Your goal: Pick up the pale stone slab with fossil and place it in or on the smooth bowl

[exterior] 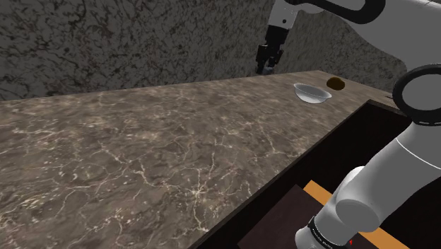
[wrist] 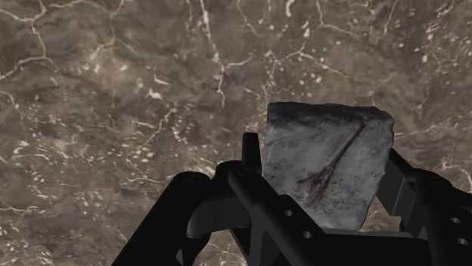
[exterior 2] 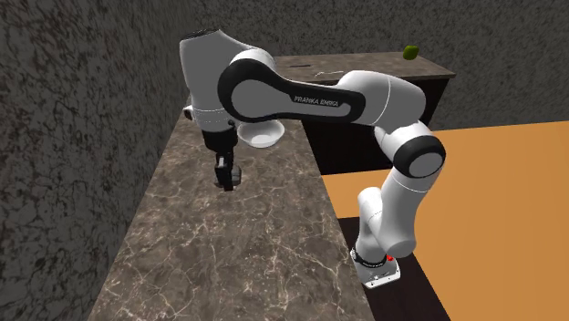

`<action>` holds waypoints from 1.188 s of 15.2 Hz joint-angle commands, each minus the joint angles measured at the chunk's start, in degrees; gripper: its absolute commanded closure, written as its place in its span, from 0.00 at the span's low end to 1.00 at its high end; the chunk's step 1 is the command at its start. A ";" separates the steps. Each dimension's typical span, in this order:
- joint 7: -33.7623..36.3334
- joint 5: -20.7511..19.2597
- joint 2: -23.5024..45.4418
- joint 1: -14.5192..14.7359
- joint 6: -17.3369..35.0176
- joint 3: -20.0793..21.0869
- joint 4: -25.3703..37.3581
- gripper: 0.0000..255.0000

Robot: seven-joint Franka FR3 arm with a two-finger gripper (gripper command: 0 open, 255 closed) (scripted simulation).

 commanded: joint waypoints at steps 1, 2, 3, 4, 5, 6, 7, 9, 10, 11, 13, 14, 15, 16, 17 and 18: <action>-2.81 -0.32 -0.79 -1.13 -0.05 -1.54 -0.85 1.00; -4.24 -0.50 -1.09 -1.71 -0.12 -2.36 -1.14 1.00; -5.67 -0.68 -1.33 -2.29 -0.20 -3.19 -1.35 1.00; -7.11 -0.86 -1.51 -2.87 -0.28 -4.03 -1.49 1.00; -8.57 -1.04 -1.62 -3.46 -0.37 -4.88 -1.56 1.00; -10.03 -1.20 -1.66 -4.06 -0.47 -5.72 -1.56 1.00; -11.51 -1.36 -1.64 -4.64 -0.57 -6.60 -1.48 1.00; -14.50 -1.63 -1.39 -5.82 -0.80 -8.37 -1.09 1.00; -16.02 -1.74 -1.17 -6.42 -0.92 -9.26 -0.79 1.00; -17.55 -1.82 -0.87 -7.02 -1.05 -10.17 -0.42 1.00; -20.66 -1.89 -0.05 -8.23 -1.33 -12.04 0.57 1.00; -22.24 -1.88 0.47 -8.87 -1.48 -12.97 1.18 1.00; -23.84 -1.82 1.06 -9.52 -1.65 -13.92 1.87 1.00; -25.46 -1.72 1.74 -10.17 -1.83 -14.89 2.64 1.00; -27.09 -1.56 2.50 -10.85 -2.02 -15.85 3.50 1.00; -28.75 -1.35 3.35 -11.57 -2.24 -16.82 4.45 1.00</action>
